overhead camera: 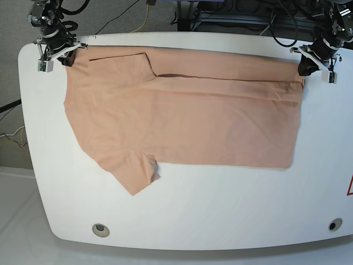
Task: Fold the T-shirt properly
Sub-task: 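Drag the folded shirt toward the robot with both grippers, then open both grippers and move them along the shirt sides toward the hem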
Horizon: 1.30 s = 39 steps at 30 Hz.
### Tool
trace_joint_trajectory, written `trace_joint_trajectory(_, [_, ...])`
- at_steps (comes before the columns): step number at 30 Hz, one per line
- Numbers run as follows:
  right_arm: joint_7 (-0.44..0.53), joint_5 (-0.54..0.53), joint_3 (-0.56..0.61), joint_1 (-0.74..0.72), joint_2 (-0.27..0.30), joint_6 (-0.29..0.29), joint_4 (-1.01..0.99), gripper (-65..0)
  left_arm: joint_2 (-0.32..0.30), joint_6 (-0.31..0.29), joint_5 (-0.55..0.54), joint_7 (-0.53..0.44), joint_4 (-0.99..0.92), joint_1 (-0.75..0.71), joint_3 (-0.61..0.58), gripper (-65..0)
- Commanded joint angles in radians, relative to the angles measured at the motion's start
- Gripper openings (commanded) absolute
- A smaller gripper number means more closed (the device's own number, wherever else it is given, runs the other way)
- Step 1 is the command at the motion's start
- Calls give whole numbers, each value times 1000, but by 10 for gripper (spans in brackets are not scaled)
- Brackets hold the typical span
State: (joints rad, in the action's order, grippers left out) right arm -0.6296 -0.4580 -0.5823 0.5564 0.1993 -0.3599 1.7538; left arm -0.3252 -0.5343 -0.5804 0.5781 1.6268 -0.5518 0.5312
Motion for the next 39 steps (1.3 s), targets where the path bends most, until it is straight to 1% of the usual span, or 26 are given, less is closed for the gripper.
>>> trace_joint_trajectory(1, [17, -9, -7, 8, 9, -3, 21, -650, -16, 1, -10, -36, 18, -37, 20, -650])
trace_joint_trajectory(8, [14, -9, -7, 18, 0, -7, 12, -650, -15, -1, -15, -54, 8, -68, 33, -650])
trace_joint_trajectory(10, [17, -11, -12, 25, -13, -13, 3, -650, -14, -4, -27, -54, 0, -79, 40, -650])
trace_joint_trajectory(14, [19, -9, -11, 31, -19, -16, -2, -650, -14, -3, -36, -62, -4, -95, 46, -650])
trace_joint_trajectory(24, [10, -4, -27, 25, -4, -8, -3, -650, -14, -6, -19, -37, -7, -85, 51, -650])
trace_joint_trajectory(26, [11, -4, -26, 24, -5, -8, -2, -650, -14, -5, -20, -26, -6, -80, 49, -633])
trace_joint_trajectory(30, [12, -7, -23, 21, -5, -9, -2, -649, -14, -6, -23, -9, -8, -66, 46, -575])
trace_joint_trajectory(34, [13, -6, -18, 24, -8, -10, 3, -527, -19, -8, -27, -7, 0, -58, 48, -514])
trace_joint_trajectory(36, [14, -7, -18, 25, -9, -9, 8, -477, -20, -10, -27, -3, 4, -53, 47, -487])
trace_joint_trajectory(38, [14, -5, -18, 27, -8, -9, 14, -444, -21, -14, -27, 0, 10, -48, 47, -465])
trace_joint_trajectory(39, [14, -4, -19, 27, -9, -8, 18, -440, -22, -14, -27, 2, 14, -48, 48, -455])
